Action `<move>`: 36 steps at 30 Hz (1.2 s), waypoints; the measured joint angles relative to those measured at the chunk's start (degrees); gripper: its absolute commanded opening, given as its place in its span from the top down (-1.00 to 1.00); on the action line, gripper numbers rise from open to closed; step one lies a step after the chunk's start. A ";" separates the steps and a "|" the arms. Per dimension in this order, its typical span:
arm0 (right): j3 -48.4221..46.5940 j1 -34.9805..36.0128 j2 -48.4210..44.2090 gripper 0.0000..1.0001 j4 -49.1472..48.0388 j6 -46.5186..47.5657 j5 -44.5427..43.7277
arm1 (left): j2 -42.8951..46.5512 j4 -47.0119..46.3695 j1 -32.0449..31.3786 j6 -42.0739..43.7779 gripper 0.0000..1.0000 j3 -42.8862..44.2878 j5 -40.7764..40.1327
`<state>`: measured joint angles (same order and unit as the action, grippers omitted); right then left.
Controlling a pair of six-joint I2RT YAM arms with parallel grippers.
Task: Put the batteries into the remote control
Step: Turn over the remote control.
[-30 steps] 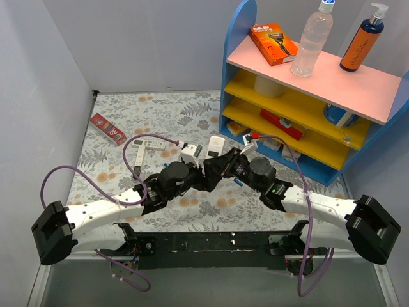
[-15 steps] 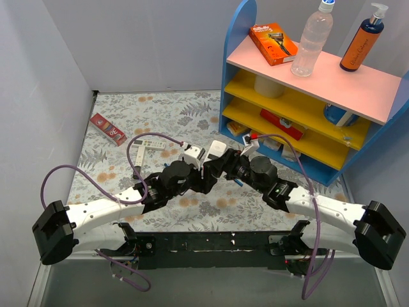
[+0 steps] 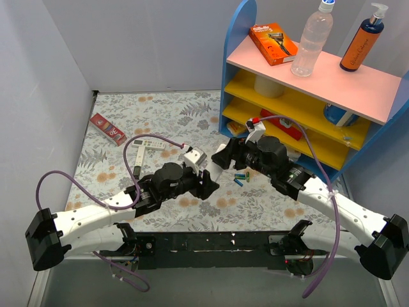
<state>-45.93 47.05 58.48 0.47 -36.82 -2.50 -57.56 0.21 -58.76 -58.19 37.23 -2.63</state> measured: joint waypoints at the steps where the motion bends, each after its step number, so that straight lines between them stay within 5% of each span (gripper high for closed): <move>1: -0.46 -0.74 0.04 -0.58 0.79 0.42 1.22 | 0.00 0.22 -0.28 0.48 1.00 0.02 0.42; 6: -0.72 -4.96 -0.02 -0.39 3.89 1.33 8.35 | -0.09 3.37 -1.25 2.80 1.00 1.27 2.38; 9: -0.72 -7.58 -0.02 -0.09 4.83 1.49 12.81 | -0.35 4.63 -1.64 4.13 1.00 2.01 2.62; 10: -0.72 -8.24 -0.02 0.17 5.05 1.70 14.23 | -0.66 5.01 -1.75 4.61 0.97 2.23 2.67; 11: -0.66 -8.90 -0.02 0.30 5.18 1.92 15.58 | -1.14 5.44 -1.84 5.11 0.86 2.54 2.73; 12: -0.52 -9.42 -0.02 0.44 5.20 2.29 16.59 | -1.70 5.95 -1.90 5.60 0.41 2.84 2.71; 13: -0.39 -10.14 -0.13 0.65 4.52 1.44 18.51 | -2.27 7.21 -1.97 5.95 0.31 3.02 2.73; 16: 0.07 -10.49 -0.81 0.91 1.88 -0.44 22.91 | -3.91 8.85 -2.27 7.02 -0.44 3.02 2.40; 19: 3.30 -10.71 -2.43 0.97 -1.77 -0.09 23.69 | -2.97 9.38 -2.58 6.25 -0.95 3.02 -0.48; 26: 14.97 -11.15 -4.90 0.97 -10.93 -4.85 22.18 | 8.59 4.33 -2.47 -2.40 -0.96 -0.31 -10.95; 36: 27.65 -10.95 -7.87 0.97 -30.97 -16.90 15.26 | 29.44 -13.42 -2.40 -26.29 -0.96 -23.93 -22.10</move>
<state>-18.28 36.10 50.61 -30.50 -53.71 12.75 -28.12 -13.21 -61.17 -84.49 13.30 -24.73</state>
